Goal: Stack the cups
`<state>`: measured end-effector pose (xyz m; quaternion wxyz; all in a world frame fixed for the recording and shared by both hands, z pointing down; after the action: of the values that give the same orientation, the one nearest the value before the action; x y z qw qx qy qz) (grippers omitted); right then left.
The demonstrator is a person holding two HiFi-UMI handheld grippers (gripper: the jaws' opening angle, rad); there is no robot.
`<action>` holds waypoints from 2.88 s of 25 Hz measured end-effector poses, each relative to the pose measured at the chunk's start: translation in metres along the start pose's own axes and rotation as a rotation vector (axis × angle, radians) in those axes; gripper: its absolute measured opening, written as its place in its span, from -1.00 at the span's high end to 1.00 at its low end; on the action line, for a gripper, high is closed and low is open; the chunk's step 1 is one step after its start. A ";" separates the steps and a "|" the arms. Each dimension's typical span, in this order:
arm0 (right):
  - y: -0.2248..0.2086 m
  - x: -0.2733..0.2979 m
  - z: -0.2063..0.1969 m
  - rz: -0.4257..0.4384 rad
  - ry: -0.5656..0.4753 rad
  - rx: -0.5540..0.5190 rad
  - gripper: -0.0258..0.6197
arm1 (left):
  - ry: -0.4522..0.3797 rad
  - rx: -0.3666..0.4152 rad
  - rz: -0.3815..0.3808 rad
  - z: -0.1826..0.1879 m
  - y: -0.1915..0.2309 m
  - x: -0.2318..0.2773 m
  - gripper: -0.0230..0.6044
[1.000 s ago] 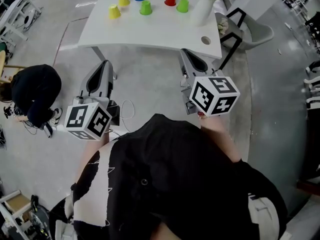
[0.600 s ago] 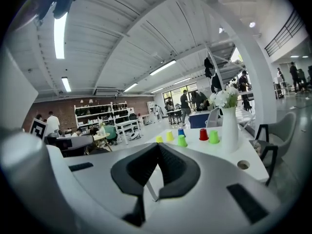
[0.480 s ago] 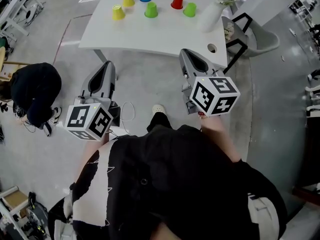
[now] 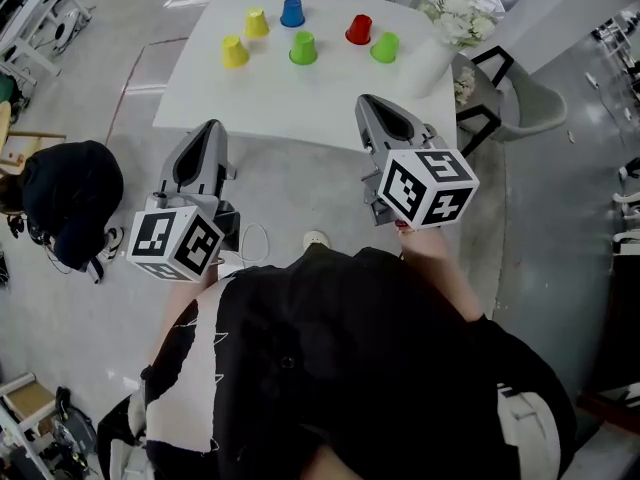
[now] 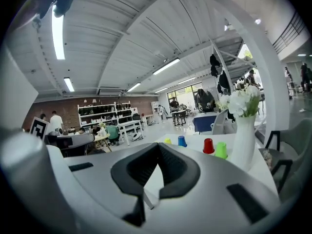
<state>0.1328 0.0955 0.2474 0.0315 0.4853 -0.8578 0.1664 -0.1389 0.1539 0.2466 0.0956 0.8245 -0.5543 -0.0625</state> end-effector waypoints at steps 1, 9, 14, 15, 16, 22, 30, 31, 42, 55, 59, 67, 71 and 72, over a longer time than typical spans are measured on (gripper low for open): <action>-0.004 0.006 0.003 0.006 0.001 -0.002 0.91 | -0.002 0.002 0.004 0.001 0.001 0.006 0.90; -0.035 0.051 0.022 0.057 0.001 -0.004 0.91 | -0.016 0.012 0.054 0.005 0.010 0.048 0.90; -0.052 0.074 0.027 0.095 0.013 -0.012 0.91 | -0.028 0.014 0.087 0.003 0.012 0.069 0.90; -0.055 0.079 0.027 0.103 0.014 -0.014 0.91 | -0.030 0.015 0.092 0.002 0.013 0.073 0.90; -0.058 0.083 0.028 0.110 0.015 -0.015 0.91 | -0.032 0.016 0.097 0.001 0.013 0.077 0.90; -0.073 0.102 0.025 0.138 0.037 -0.013 0.91 | -0.026 0.013 0.120 -0.007 0.014 0.095 0.90; -0.082 0.113 0.012 0.152 0.069 -0.001 0.91 | -0.006 0.006 0.129 -0.019 0.016 0.103 0.90; -0.083 0.114 0.011 0.152 0.071 0.001 0.91 | -0.005 0.005 0.129 -0.020 0.016 0.104 0.90; -0.082 0.119 -0.001 0.160 0.119 -0.015 0.91 | 0.018 -0.005 0.145 -0.025 0.019 0.097 0.90; -0.078 0.133 -0.016 0.170 0.154 0.019 0.91 | 0.050 -0.016 0.148 -0.033 0.033 0.099 0.90; -0.076 0.145 -0.018 0.167 0.154 0.031 0.91 | 0.051 -0.020 0.144 -0.033 0.047 0.104 0.90; -0.074 0.170 -0.018 0.132 0.151 0.051 0.91 | 0.064 -0.022 0.107 -0.027 0.074 0.125 0.90; -0.075 0.186 -0.014 0.107 0.144 0.056 0.91 | 0.073 -0.022 0.090 -0.022 0.089 0.138 0.90; -0.075 0.190 -0.014 0.100 0.145 0.058 0.91 | 0.077 -0.023 0.085 -0.022 0.093 0.142 0.90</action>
<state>0.0943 -0.0921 0.3210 0.0714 0.4291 -0.8713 0.2272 -0.1649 -0.0095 0.2894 0.1291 0.8007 -0.5841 -0.0330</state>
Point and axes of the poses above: the fingertips, and each gripper's own axes: x forward along the fingers, y to its left, z out of its top, the point moved 7 cm from there along -x, backward along the fingers, and after that the axes turned 3 degrees about x, right-handed, at the moved point
